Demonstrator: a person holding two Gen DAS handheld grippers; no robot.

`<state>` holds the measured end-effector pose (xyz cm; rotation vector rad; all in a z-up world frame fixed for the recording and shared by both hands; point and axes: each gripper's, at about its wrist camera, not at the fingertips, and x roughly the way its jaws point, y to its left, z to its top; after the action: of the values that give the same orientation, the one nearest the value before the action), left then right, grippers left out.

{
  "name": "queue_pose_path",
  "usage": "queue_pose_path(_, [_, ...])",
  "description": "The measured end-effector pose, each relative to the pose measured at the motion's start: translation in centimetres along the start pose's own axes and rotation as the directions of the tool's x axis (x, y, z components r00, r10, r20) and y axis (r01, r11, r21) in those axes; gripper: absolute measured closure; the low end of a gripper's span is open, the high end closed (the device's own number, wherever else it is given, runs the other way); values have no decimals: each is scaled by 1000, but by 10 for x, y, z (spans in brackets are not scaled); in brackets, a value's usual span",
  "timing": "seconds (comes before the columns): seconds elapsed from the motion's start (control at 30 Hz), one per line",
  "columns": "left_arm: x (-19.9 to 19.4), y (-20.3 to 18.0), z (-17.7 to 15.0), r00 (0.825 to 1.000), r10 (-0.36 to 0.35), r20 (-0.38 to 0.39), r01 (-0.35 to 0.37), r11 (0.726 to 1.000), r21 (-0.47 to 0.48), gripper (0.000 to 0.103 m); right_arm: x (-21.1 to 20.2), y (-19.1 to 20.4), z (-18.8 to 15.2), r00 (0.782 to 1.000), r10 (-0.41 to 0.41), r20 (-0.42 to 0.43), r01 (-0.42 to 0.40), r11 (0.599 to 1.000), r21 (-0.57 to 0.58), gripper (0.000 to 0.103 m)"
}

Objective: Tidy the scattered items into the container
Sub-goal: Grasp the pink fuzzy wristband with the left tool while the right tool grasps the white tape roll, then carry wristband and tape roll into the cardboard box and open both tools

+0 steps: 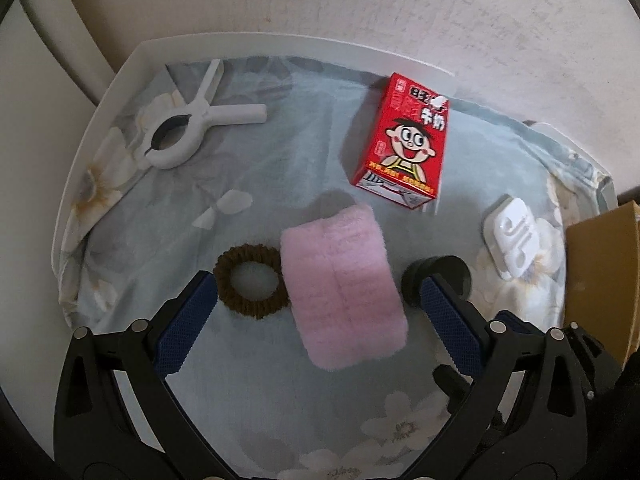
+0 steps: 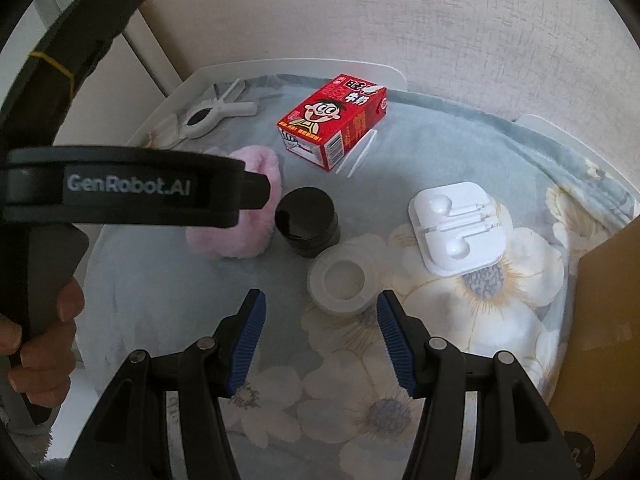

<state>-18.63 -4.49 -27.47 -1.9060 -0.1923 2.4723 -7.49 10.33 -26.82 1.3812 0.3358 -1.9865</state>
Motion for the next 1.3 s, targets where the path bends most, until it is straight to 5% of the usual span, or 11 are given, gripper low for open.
queue_pose_path(0.17, [5, -2, 1, 1000, 8, -5, -8, 1000, -3, 7, 4, -4, 2, 1000, -2, 3, 2, 1000, -5, 49])
queue_pose_path(0.3, [6, -6, 1, 999, 37, -1, -37, 999, 19, 31, 7, -3, 3, 1000, -7, 4, 7, 1000, -18, 49])
queue_pose_path(0.57, [2, -16, -3, 999, 30, 23, -31, 998, 50, 55, 12, -2, 3, 1000, -23, 9, 23, 999, -47, 56])
queue_pose_path(0.73, [-1, -18, -5, 999, 33, 40, -34, 998, 46, 59, 13, -5, 4, 1000, -17, 25, 18, 999, -37, 70])
queue_pose_path(0.77, [-4, -18, -5, 999, 30, 44, -32, 999, 42, 60, 13, -6, 4, 999, -28, 32, 29, 999, -36, 91])
queue_pose_path(0.8, [-6, -18, -5, 998, 28, 51, -30, 999, 39, 63, 16, -6, 7, 999, -26, 20, 27, 999, -31, 93])
queue_pose_path(1.3, [-49, -4, -7, 991, 24, 129, -24, 1000, -5, 70, 5, -2, 0, 998, 15, 62, -16, 1000, 9, 94])
